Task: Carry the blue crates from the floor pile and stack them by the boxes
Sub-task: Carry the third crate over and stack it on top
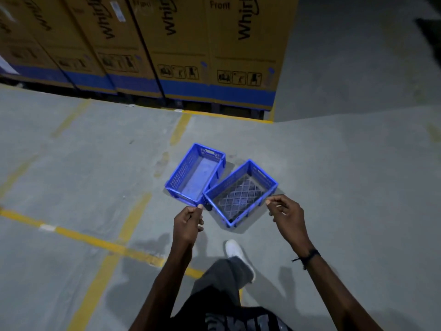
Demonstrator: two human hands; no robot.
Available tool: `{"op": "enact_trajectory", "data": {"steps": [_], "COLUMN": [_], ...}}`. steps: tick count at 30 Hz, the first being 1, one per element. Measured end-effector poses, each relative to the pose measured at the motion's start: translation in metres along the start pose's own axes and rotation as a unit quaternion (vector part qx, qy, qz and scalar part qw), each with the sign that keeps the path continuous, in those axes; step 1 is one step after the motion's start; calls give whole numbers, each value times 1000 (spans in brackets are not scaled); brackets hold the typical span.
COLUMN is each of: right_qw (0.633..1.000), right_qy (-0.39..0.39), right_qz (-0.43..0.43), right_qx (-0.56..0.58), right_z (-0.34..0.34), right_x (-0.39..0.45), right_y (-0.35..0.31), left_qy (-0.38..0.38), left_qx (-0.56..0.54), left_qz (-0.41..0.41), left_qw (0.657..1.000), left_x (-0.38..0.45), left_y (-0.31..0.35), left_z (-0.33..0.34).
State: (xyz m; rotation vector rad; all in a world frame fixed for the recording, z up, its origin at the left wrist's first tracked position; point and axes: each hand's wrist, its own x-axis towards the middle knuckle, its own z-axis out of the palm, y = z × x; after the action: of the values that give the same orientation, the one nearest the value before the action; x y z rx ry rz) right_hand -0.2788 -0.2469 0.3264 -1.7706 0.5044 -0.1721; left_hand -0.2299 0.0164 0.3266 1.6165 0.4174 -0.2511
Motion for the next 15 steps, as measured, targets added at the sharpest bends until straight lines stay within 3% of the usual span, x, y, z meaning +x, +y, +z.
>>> {"op": "enact_trajectory", "data": {"steps": [6, 10, 15], "right_qw": [997, 989, 965], "right_qy": [-49, -95, -159], "right_qz": [8, 44, 62], "right_qx": [-59, -103, -198], "right_z": [5, 15, 20], "right_x": [145, 235, 323], "right_y": [24, 46, 87], "left_qy": [38, 70, 54], "left_qx": [6, 73, 162], "left_qz": [-44, -111, -159], "left_qw": [998, 989, 972], "left_x": [95, 165, 252], "left_y": [-20, -42, -102], "left_z": [44, 75, 92]}}
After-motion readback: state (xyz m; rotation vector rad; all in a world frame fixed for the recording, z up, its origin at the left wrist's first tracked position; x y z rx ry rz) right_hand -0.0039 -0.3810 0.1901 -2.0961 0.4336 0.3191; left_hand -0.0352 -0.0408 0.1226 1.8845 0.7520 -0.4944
